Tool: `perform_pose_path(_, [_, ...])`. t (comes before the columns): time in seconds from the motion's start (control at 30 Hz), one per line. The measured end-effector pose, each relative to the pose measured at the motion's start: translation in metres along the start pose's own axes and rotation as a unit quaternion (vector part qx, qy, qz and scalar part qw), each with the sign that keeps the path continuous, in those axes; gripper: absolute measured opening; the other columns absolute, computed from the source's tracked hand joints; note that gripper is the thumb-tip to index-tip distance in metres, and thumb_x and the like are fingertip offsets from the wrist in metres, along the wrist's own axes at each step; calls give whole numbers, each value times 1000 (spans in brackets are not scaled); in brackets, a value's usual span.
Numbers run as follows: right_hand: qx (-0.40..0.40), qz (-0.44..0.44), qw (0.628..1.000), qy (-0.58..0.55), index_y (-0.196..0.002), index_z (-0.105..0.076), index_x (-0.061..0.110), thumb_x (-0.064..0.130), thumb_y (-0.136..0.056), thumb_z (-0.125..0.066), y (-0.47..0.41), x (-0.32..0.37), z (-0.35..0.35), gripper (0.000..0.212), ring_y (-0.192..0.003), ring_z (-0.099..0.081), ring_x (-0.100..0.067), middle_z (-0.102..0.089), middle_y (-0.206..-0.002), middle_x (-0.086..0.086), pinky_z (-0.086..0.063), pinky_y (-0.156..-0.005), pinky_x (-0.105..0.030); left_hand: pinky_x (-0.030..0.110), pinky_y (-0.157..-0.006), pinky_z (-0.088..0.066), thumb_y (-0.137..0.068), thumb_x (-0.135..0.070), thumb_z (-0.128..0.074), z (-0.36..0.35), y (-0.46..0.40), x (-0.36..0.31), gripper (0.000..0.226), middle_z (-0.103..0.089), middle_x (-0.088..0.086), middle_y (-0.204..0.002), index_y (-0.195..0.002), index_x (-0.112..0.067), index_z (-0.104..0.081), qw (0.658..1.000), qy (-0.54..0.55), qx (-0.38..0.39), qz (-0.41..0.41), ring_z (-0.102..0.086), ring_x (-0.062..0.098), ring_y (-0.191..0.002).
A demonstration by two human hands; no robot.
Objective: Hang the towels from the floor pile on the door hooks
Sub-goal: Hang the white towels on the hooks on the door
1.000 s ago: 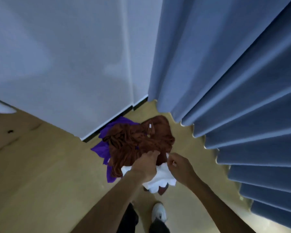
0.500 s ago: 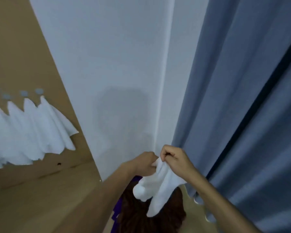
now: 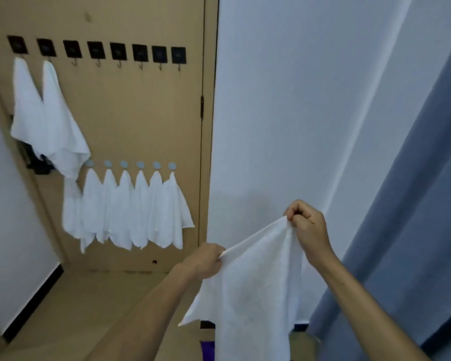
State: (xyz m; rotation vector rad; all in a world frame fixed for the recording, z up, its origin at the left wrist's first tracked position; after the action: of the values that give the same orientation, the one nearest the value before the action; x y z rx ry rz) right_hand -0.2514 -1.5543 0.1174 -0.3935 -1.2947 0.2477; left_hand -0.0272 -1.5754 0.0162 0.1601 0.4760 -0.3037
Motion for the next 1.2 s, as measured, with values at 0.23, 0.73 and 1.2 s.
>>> perform_pose_path(0.23, [-17, -41, 966, 255, -88, -63, 14, -10, -74, -45, -29, -7, -89, 33, -98, -53, -26, -60, -89, 0, -37, -78, -26, 10, -64, -36, -94, -13, -40, 94, 33, 74, 22, -62, -4, -94, -92, -19, -61, 985, 108, -132, 19, -54, 11, -86])
perform_pose_path(0.73, [303, -1, 953, 30, -77, -66, 22, 17, -93, -54, -52, 75, -405, 21, -64, -54, 3, -62, -71, 12, -42, -62, -14, 22, -65, -42, -95, -25, -50, 259, 118, 247, 8, -55, -11, -78, -94, -22, -57, 989, 60, -133, 24, -51, 7, -73])
perform_pose_path(1.2, [377, -9, 926, -19, -64, -55, 15, 8, -89, -53, -138, 94, -561, 26, -67, -48, -8, -54, -69, 5, -36, -66, -20, 19, -72, -45, -93, -17, -49, 341, 87, 385, 16, -60, -8, -89, -88, -21, -64, 977, 106, -157, 98, -56, 8, -84])
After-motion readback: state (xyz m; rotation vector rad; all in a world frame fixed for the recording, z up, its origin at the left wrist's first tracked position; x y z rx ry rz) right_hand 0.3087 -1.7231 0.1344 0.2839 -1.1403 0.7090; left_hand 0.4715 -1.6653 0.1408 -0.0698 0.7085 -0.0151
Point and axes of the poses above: each hand's wrist, its own y-axis away from the middle knuckle, its own z-axis out of the back of the hand, x = y × z, the point moved 1 cm from there along -y, towards the middle knuckle
